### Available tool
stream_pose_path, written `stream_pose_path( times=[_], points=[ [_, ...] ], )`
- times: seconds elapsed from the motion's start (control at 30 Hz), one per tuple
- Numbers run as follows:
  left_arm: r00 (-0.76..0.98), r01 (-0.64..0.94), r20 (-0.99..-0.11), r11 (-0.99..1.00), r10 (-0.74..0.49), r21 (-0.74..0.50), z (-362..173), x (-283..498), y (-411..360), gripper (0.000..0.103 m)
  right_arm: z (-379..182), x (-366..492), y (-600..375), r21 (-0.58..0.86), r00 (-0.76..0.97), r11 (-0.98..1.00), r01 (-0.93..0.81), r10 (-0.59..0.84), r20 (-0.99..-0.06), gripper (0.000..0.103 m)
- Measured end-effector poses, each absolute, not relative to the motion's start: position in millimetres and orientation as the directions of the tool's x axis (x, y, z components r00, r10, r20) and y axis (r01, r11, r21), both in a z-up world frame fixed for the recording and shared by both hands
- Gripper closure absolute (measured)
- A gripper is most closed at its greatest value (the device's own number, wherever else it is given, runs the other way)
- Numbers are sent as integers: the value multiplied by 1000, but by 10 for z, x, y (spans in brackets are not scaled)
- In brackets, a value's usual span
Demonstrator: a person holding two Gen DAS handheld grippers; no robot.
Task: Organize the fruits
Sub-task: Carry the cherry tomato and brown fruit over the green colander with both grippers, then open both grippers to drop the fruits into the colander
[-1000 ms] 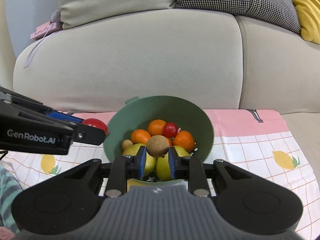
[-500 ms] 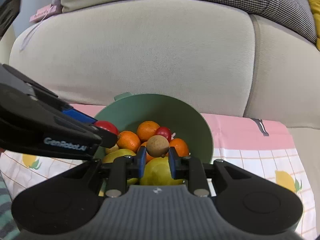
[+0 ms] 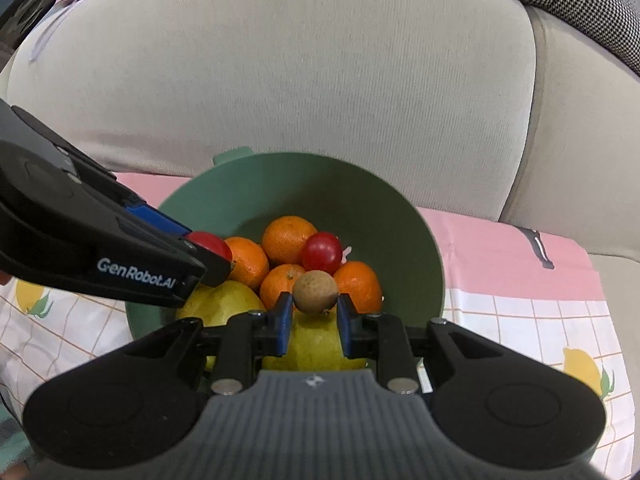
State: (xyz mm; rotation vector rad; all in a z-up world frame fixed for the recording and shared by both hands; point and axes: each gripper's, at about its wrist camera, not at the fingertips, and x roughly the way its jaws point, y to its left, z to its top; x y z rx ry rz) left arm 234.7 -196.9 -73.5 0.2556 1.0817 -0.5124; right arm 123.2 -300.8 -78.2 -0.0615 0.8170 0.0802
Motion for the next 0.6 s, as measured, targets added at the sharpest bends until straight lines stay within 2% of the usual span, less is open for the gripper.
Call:
stream_pose_path(
  times=[0.23,0.33,0.5,0.6],
  points=[
    [360,509,-889,858,-283,-67,-786,2399,-1958,66,-815,1268,-2971,-47,683,994,-101,35,-730,83],
    [361,505,-890,861,-277,-63,-784,2409,-1939,59,-824,1285,-2946,-62,683,993,-105,27,-730,83],
    [364,496,-892,866,-267,-57,-776,2404,-1921,56,-820,1298,-2925,-64,677,993,-103,23,-736,82],
    [365,502,-891,863,-270,-56,-764,2373,-1913,48,-812,1314,-2918,-64,671,993,-102,21,-742,81]
  ],
)
